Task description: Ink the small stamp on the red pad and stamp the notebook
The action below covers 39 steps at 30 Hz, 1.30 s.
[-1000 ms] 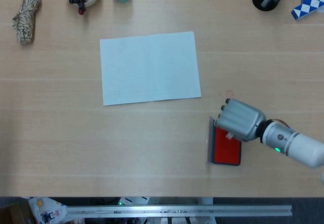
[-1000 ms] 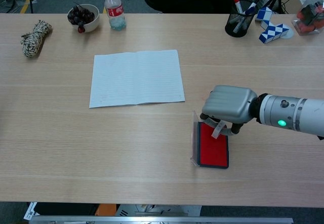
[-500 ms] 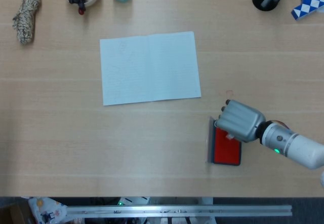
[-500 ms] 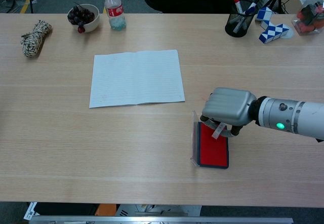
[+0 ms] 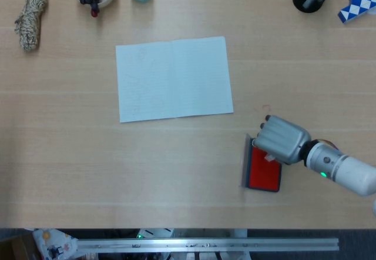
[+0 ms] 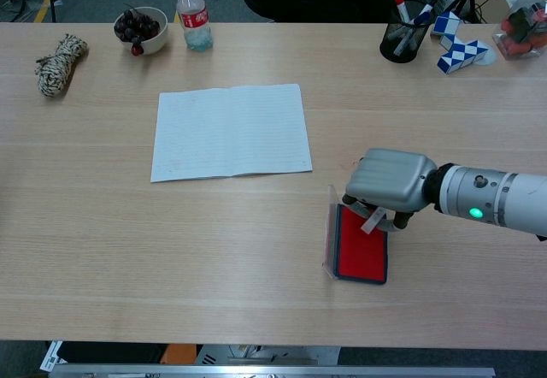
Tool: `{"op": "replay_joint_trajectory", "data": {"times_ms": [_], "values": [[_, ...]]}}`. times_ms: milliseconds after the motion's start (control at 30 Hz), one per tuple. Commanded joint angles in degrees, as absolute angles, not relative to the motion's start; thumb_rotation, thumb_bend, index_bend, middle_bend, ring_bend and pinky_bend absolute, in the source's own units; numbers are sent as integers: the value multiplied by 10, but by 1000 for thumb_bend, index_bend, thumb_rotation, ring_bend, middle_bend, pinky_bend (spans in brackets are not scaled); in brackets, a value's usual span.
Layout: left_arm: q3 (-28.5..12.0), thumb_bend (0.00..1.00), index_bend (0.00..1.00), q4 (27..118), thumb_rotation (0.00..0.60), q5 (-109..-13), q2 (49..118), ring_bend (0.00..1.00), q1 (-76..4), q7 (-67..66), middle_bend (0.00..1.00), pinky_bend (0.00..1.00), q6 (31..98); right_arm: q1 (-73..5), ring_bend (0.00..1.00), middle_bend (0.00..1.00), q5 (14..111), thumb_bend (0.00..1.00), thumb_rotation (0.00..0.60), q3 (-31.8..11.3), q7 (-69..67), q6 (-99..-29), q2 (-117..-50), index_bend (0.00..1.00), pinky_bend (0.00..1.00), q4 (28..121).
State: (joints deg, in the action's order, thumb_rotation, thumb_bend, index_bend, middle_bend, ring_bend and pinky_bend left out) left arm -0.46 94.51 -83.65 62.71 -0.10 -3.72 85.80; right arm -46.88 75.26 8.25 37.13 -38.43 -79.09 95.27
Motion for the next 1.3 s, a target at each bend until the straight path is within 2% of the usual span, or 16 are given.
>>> {"op": "replay_joint_trajectory", "data": {"times_ms": [33, 300, 467, 600, 933, 1300], "values": [[-5, 193, 143, 946, 600, -837, 627, 207, -1, -37, 116, 169, 858, -467, 454, 584, 757, 325, 600, 83, 365, -388, -791, 746, 403, 953], [-6, 193, 143, 949, 600, -836, 623, 207, 1, -36, 116, 169, 862, -462, 454, 585, 780, 325, 600, 66, 317, -417, -759, 746, 403, 987], [-6, 192, 142, 952, 600, -839, 621, 207, 0, -36, 116, 169, 863, -467, 457, 589, 771, 324, 600, 33, 281, -434, -720, 752, 403, 1007], [-4, 193, 143, 954, 600, -842, 621, 207, 0, -38, 116, 169, 864, -476, 457, 589, 744, 325, 600, 8, 273, -433, -721, 752, 403, 996], [-3, 193, 142, 958, 600, -844, 617, 207, 3, -33, 116, 169, 866, -530, 458, 589, 630, 325, 600, -33, 313, -394, -800, 752, 403, 907], [-2, 193, 142, 956, 600, -841, 612, 207, 4, -27, 116, 168, 864, -589, 458, 589, 539, 325, 600, -44, 356, -373, -879, 753, 403, 835]]}}
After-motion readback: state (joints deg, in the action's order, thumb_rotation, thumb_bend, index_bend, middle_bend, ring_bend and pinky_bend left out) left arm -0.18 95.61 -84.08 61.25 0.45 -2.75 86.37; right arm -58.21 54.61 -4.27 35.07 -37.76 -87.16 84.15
